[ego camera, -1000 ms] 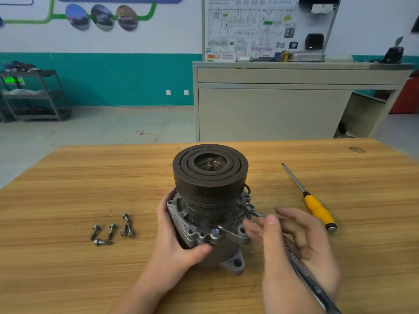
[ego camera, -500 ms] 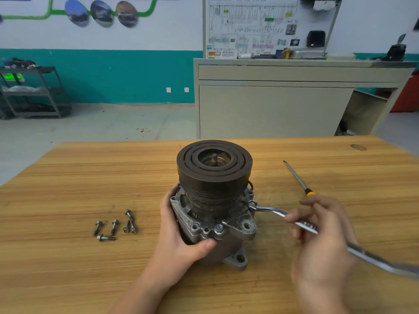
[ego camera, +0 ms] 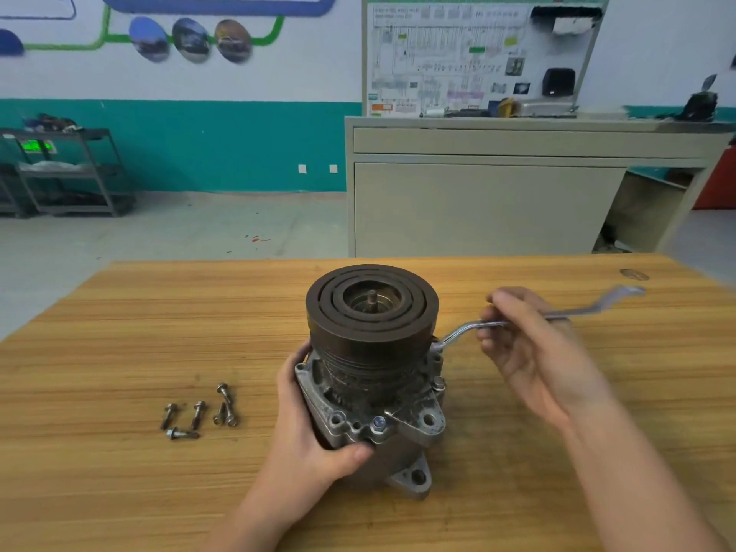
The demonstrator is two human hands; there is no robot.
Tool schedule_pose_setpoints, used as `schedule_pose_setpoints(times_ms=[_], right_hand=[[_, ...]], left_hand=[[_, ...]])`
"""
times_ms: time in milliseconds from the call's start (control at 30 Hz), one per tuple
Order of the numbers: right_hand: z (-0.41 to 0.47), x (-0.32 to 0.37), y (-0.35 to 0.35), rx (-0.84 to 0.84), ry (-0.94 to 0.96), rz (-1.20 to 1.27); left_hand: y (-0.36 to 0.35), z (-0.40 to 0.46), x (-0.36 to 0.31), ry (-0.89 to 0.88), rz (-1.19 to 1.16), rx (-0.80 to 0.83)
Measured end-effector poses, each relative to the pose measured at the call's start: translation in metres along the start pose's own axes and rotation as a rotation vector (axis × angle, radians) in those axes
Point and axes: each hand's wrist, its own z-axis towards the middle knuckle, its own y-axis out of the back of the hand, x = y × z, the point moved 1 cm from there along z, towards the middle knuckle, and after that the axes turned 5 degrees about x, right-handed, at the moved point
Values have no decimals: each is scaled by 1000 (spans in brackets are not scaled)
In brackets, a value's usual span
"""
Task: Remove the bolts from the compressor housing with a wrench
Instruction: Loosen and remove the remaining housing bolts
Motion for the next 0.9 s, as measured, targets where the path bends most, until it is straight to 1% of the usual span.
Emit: schedule_pose_setpoints(times_ms=[100, 167, 367, 467, 533, 600, 633, 667, 733, 767, 800, 833, 900], right_hand=[[-35, -4, 3, -90, 284, -136], [-53, -10, 0, -148, 413, -260], [-75, -35, -15, -234, 657, -495], [-81, -46, -24, -271, 777, -684], [-85, -53, -26, -310, 822, -815], [-86, -56, -28, -352, 790, -898], [-86, -55, -28, -368, 753, -882], [-84, -53, -29, -378, 712, -793], [-73, -46, -24, -356, 610, -423], [-62, -41, -19, -328, 520, -228], [-48, -36, -13, -301, 407, -87], [-31, -32, -7, -274, 273, -3], [4, -29, -1, -191, -35, 68]], left_hand=[[0, 0, 2, 2, 3, -1], [1, -1, 3, 3, 8, -4], [2, -3, 1, 27, 15, -8], [2, -3, 0, 23, 20, -6], [2, -3, 0, 19, 20, -11], [2, -4, 0, 24, 15, -17], [2, -4, 0, 25, 13, -18], [2, -4, 0, 26, 11, -19], [1, -3, 0, 30, 0, -17], [1, -3, 1, 30, -6, -14], [0, -2, 1, 25, -11, -13], [-1, -1, 2, 19, -11, -15], [-2, 0, 1, 15, -4, -23]])
